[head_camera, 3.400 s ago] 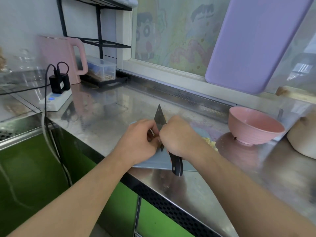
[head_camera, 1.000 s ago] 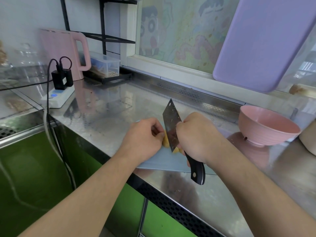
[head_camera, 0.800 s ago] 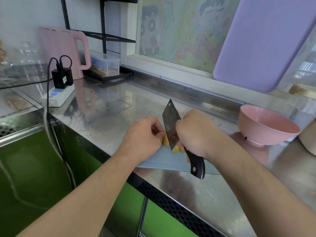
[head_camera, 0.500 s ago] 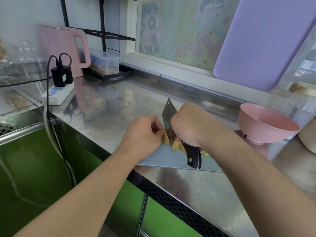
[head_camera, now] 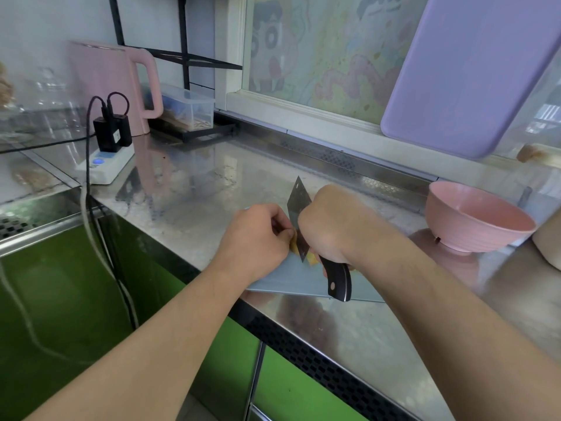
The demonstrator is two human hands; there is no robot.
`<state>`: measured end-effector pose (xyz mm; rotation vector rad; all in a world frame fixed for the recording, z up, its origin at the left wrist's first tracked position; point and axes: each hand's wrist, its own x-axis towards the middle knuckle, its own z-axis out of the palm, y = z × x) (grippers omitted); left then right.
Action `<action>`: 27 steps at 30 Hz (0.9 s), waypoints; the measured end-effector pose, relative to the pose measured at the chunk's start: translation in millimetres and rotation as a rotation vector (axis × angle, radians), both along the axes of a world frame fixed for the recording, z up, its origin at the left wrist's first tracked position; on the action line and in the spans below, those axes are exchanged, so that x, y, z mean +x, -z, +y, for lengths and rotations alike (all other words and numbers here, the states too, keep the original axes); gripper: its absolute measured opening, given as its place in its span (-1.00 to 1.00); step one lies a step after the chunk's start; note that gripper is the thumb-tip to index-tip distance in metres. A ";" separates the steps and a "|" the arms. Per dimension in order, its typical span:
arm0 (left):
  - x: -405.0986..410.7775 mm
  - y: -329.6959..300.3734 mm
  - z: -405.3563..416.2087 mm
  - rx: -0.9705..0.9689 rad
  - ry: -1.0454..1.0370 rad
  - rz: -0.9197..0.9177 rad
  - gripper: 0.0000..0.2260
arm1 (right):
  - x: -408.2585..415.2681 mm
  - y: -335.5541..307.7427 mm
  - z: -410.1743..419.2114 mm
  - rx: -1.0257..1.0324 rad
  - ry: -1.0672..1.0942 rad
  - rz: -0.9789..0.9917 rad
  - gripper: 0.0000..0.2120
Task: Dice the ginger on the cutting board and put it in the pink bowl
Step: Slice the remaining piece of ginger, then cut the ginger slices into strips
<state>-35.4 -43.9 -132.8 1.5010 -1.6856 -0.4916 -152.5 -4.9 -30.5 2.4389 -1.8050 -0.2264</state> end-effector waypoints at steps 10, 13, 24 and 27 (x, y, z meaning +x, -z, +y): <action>0.6 -4.0 4.2 0.032 0.024 0.013 -0.90 | -2.1 31.4 0.9 0.019 0.187 -0.597 -0.86; -1.0 -4.2 5.4 0.041 0.030 0.035 -0.89 | -7.3 35.9 -2.3 0.047 0.168 -0.519 -0.78; -3.1 3.0 -1.3 0.021 0.025 0.025 -0.92 | -52.2 34.0 -11.3 0.163 0.359 -1.074 -0.69; -3.1 4.6 -3.0 0.026 0.021 0.022 -0.92 | -65.2 33.7 -14.5 0.187 0.406 -1.192 -0.66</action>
